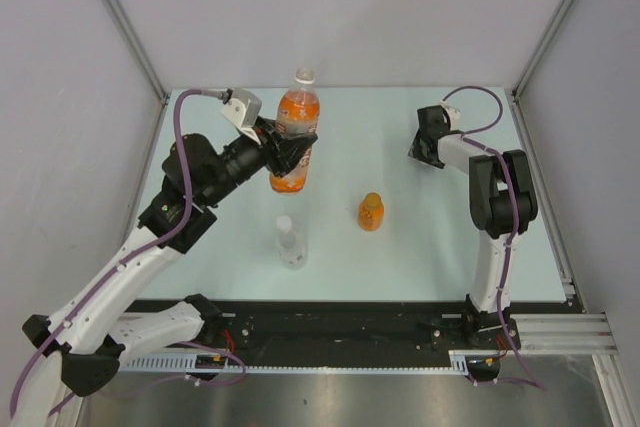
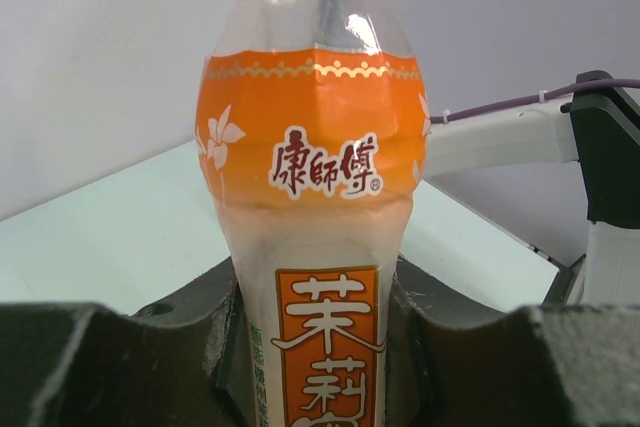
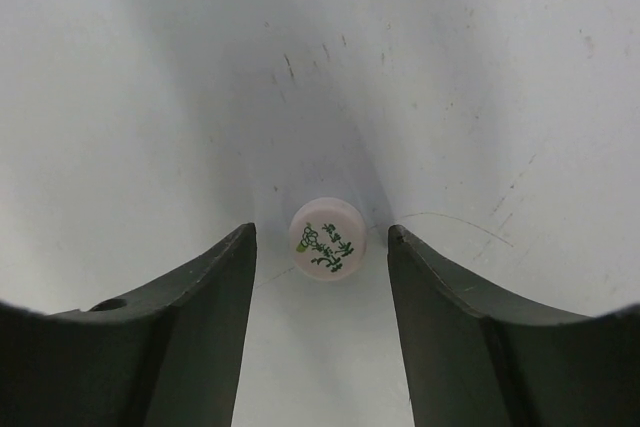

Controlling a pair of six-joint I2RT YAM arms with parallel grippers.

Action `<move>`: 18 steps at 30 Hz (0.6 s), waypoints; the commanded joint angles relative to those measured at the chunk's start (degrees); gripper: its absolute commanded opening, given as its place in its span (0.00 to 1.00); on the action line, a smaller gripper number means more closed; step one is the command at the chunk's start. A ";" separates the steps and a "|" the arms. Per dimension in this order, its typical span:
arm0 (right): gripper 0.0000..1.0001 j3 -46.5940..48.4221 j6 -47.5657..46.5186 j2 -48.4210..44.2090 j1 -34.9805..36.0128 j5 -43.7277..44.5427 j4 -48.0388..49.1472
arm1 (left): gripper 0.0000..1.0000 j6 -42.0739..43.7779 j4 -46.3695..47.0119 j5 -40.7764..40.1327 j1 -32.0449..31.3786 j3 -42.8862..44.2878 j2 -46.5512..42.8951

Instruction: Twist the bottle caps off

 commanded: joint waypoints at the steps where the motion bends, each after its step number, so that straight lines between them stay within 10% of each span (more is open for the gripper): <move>1: 0.62 0.65 2.87 -2.80 0.29 0.41 -5.51 | 0.00 1.03 1.75 -0.93 -0.40 -0.27 -1.23; 12: 0.65 0.57 6.83 -29.49 3.35 -2.13 -8.58 | 0.00 0.59 1.84 -0.76 -0.40 1.30 2.46; 18: 0.65 -6.10 2.01 -52.06 10.99 -19.25 2.64 | 0.00 2.26 2.80 8.70 -0.40 2.72 6.15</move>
